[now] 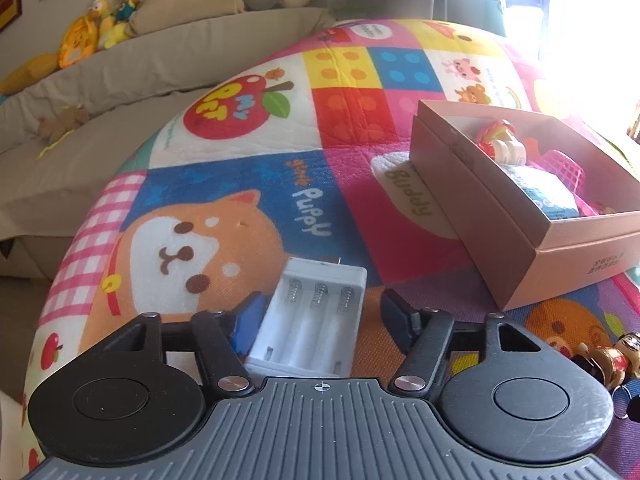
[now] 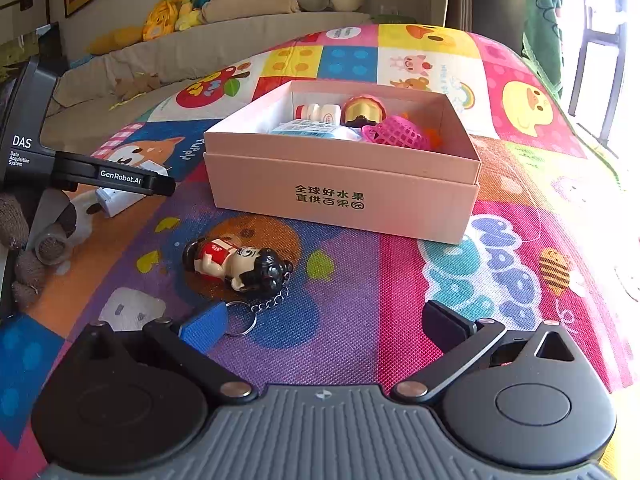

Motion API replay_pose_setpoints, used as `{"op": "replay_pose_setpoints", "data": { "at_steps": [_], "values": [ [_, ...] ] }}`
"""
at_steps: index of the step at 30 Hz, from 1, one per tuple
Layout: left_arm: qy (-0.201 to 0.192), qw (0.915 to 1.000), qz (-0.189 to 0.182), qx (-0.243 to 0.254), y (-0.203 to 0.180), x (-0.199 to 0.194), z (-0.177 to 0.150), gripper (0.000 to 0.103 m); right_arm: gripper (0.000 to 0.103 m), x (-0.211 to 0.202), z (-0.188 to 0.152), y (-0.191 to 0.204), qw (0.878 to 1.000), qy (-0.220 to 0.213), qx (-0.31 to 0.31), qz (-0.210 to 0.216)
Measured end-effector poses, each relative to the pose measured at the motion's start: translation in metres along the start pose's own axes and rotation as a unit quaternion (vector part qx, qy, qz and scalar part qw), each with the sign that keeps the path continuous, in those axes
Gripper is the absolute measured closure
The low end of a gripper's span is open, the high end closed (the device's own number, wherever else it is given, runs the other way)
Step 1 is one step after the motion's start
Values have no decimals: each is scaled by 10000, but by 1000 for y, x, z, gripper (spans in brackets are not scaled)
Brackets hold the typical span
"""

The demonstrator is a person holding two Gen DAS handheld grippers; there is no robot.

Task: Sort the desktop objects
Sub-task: 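Grasp the white battery charger with the left tool and lift it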

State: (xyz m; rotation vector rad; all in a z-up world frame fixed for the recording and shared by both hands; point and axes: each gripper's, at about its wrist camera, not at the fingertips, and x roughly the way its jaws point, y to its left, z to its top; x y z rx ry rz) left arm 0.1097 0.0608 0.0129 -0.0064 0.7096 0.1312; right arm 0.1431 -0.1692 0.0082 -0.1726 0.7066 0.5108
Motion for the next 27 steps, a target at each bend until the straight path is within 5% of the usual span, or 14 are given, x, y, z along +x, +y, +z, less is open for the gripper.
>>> {"op": "replay_pose_setpoints", "data": {
  "at_steps": [2, 11, 14, 20, 27],
  "values": [
    [-1, 9999, -118, 85, -4, -6, -4, 50, 0, 1, 0, 0, 10000, 26, 27, -5],
    [-50, 9912, -968, 907, -38, -62, -47, 50, 0, 4, 0, -2, 9999, 133, 98, 9],
    [-78, 9871, -1152, 1105, -44, -80, -61, 34, 0, 4, 0, -2, 9999, 133, 94, 8],
    [-44, 9925, -647, 1033, -30, -76, -66, 12, 0, 4, 0, -2, 9999, 133, 94, 7],
    [-56, 9975, 283, 642, 9, -65, -55, 10, 0, 4, 0, -2, 9999, 134, 92, 9]
  ]
}}
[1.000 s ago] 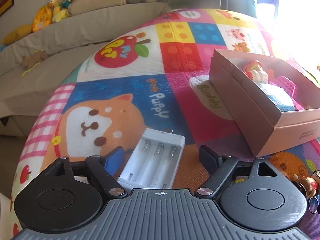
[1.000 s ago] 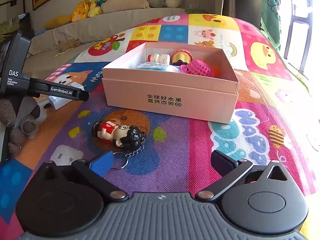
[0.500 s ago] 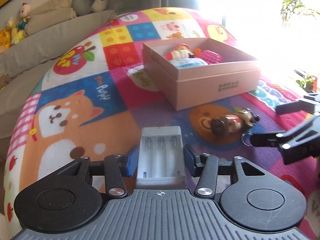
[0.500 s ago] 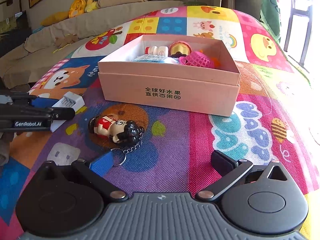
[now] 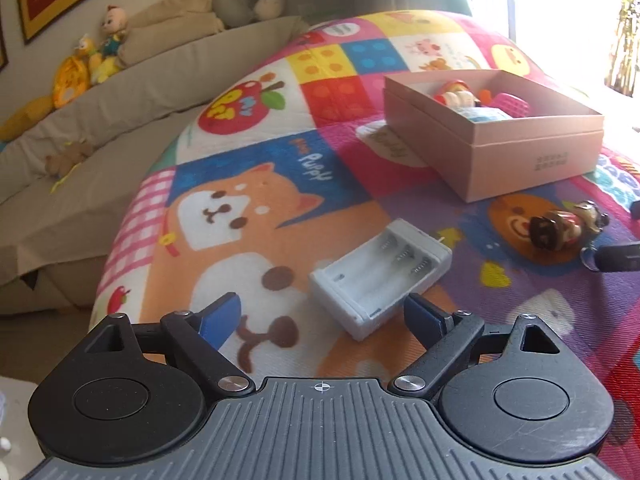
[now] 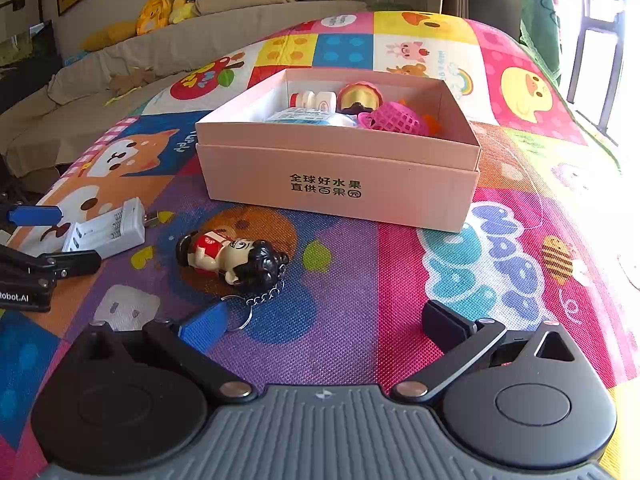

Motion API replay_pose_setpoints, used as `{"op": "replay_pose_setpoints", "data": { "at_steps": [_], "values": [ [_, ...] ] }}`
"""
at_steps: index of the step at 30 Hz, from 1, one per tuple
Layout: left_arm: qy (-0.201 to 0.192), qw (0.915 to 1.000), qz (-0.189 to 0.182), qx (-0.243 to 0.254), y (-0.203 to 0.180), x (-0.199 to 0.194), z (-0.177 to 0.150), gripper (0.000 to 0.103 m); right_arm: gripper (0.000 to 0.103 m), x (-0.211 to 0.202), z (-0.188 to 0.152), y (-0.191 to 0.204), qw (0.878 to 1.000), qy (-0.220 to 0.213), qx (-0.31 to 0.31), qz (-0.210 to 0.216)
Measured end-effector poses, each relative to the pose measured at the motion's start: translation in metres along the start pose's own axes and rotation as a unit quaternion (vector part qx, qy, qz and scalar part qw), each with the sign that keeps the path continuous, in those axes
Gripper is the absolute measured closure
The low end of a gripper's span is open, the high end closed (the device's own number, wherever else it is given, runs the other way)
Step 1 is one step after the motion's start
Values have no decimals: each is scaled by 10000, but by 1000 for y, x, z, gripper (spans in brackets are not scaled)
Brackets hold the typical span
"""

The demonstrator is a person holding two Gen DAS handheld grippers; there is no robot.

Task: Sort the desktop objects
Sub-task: 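Grasp the white battery charger with the left tool and lift it, then carry the charger with the left tool while the right tool closes on the keychain figure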

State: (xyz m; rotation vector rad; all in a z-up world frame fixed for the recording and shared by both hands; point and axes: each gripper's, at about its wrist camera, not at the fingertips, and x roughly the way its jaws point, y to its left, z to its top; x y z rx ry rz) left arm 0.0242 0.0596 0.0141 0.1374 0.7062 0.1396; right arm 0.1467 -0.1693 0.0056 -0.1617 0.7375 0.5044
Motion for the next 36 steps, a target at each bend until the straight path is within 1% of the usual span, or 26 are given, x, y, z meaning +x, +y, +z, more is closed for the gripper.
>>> {"op": "replay_pose_setpoints", "data": {
  "at_steps": [2, 4, 6, 9, 10, 12, 15, 17, 23, 29, 36],
  "values": [
    [48, 9996, 194, -208, 13, 3, 2, 9, 0, 0, 0, 0, 10000, 0, -1, -1],
    [95, 9990, 174, -404, 22, 3, 2, 8, 0, 0, 0, 0, 10000, 0, 0, 1],
    [141, 9981, -108, -596, 27, 1, 2, 8, 0, 0, 0, 0, 10000, 0, -1, 2],
    [147, 9938, -752, -808, 24, -4, 1, 6, 0, 0, 0, 0, 10000, 1, -1, 3],
    [145, 9925, -894, -820, 22, -4, 2, 6, 0, 0, 0, 0, 10000, 0, 0, 0],
    [123, 9906, -1143, -745, 7, -3, 5, 5, 0, 0, 1, 0, 10000, 1, 0, 0],
    [125, 9913, -1199, -519, -11, 1, 9, 3, 0, 0, 1, 1, 10000, 4, -4, 0],
    [140, 9903, -1310, -441, -20, 5, 11, 3, 0, 1, 1, 1, 10000, 4, 1, 1],
    [20, 9851, -1698, -284, -31, 2, 10, 3, 0, 3, 0, -1, 10000, 46, 12, 50],
    [185, 9867, -1560, -411, -30, 6, 9, 2, 0, 2, 0, 0, 10000, 55, 2, 46],
    [255, 9870, -1414, -725, -41, 33, 37, 1, 0, 0, 1, 0, 10000, 36, -15, 43]
  ]
}}
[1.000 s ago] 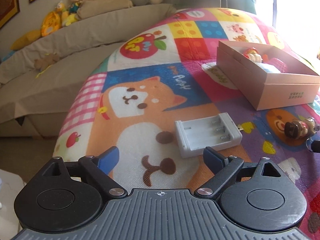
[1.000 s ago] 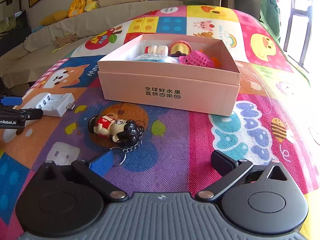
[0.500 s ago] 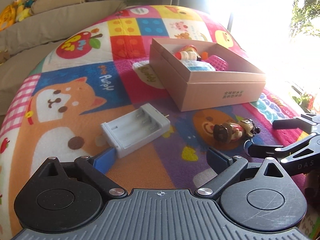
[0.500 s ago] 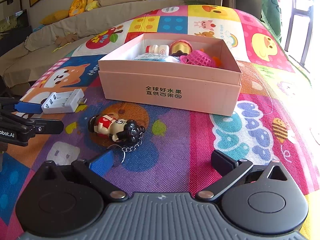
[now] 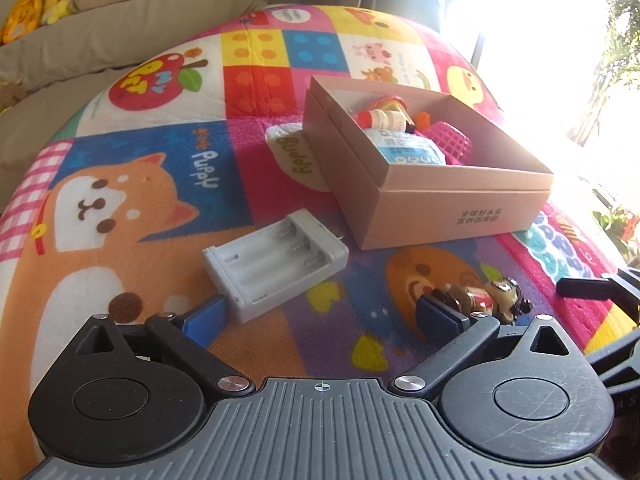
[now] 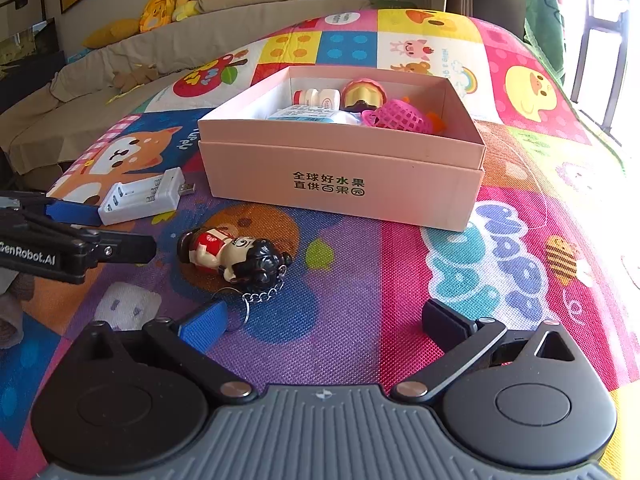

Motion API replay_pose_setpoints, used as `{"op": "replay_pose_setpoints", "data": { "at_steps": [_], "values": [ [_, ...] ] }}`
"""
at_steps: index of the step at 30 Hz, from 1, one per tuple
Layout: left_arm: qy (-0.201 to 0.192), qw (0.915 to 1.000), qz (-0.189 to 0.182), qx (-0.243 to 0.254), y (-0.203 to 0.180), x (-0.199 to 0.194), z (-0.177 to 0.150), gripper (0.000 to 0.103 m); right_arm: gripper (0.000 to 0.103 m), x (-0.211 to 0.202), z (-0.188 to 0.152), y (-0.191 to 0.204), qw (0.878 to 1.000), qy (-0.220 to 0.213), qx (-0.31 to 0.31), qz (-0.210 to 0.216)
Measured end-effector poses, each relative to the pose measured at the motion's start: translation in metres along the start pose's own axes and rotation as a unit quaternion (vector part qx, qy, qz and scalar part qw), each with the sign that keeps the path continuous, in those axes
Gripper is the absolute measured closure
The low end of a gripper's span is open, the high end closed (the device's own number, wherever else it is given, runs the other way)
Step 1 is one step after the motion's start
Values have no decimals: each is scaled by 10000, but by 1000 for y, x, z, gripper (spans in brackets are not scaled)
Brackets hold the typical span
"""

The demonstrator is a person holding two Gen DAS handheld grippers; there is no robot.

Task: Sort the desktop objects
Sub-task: 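Carry the charger with the left tool while the right tool closes on the keychain figure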

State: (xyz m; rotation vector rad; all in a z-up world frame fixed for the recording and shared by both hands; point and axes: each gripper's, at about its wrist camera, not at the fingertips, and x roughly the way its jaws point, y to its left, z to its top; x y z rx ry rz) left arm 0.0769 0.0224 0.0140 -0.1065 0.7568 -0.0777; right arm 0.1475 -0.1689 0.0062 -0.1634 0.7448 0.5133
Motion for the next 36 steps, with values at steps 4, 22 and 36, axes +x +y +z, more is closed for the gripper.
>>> {"op": "replay_pose_setpoints", "data": {
  "at_steps": [4, 22, 36],
  "values": [
    [27, 9992, 381, -112, -2, 20, 16, 1, 0, 0, 0, 0, 10000, 1, 1, -1],
    [-2, 9992, 224, 317, 22, -26, -19, 18, 0, 0, 0, 0, 10000, 0, -2, 3],
    [-453, 9935, 222, 1018, 21, -51, -34, 3, 0, -1, 1, 2, 10000, 5, -44, -46]
  ]
}}
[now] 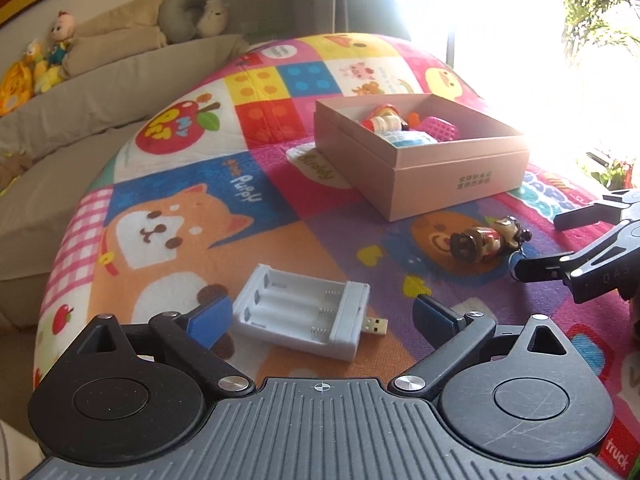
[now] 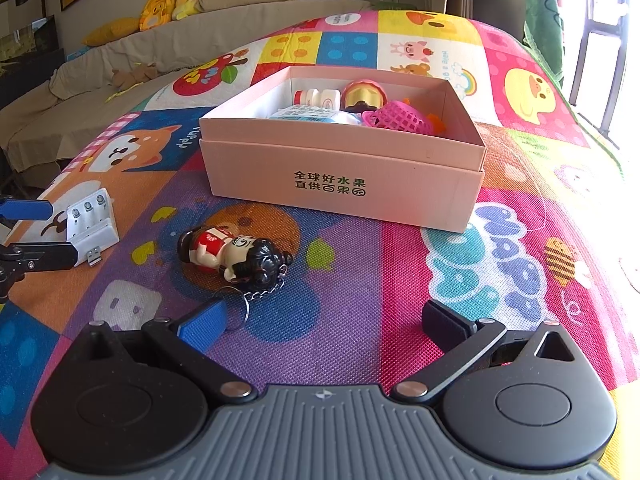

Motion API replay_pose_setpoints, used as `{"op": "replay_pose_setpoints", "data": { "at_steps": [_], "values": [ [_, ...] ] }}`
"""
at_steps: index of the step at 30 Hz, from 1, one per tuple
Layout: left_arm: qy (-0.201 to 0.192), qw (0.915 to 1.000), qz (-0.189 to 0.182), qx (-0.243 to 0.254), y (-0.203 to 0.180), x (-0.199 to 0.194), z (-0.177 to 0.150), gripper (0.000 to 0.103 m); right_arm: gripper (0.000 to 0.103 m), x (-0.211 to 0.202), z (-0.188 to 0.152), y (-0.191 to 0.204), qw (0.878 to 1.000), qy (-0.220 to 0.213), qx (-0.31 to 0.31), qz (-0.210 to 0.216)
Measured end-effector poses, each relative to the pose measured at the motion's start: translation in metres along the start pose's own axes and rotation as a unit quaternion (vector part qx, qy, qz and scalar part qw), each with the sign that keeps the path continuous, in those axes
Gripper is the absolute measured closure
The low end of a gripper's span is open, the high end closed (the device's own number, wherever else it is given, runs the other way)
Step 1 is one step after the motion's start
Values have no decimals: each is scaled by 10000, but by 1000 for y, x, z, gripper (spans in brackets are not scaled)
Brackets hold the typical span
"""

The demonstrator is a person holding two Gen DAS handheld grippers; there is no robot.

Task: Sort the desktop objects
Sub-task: 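Carry the charger with the left tool while the right tool closes on the keychain figure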

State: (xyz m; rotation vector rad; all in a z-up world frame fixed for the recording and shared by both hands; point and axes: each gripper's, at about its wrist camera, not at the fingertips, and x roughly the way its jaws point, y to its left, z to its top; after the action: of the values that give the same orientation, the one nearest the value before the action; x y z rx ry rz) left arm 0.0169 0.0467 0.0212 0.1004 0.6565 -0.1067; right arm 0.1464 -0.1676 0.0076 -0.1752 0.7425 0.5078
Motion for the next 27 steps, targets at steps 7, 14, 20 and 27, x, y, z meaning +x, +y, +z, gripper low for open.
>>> {"op": "replay_pose_setpoints", "data": {
  "at_steps": [7, 14, 20, 27],
  "values": [
    [283, 9989, -53, -373, 15, 23, 4, 3, 0, 0, 0, 0, 10000, 0, 0, 1],
    [353, 9979, -517, 193, -16, 6, -11, 2, 0, 0, 0, 0, 10000, -1, -5, -2],
    [356, 9988, -119, -309, -23, 20, 0, 1, 0, 0, 0, 0, 10000, -1, -1, -2],
    [297, 9992, 158, -229, -27, 22, 0, 4, 0, 0, 1, 1, 10000, -4, -17, -33]
  ]
}}
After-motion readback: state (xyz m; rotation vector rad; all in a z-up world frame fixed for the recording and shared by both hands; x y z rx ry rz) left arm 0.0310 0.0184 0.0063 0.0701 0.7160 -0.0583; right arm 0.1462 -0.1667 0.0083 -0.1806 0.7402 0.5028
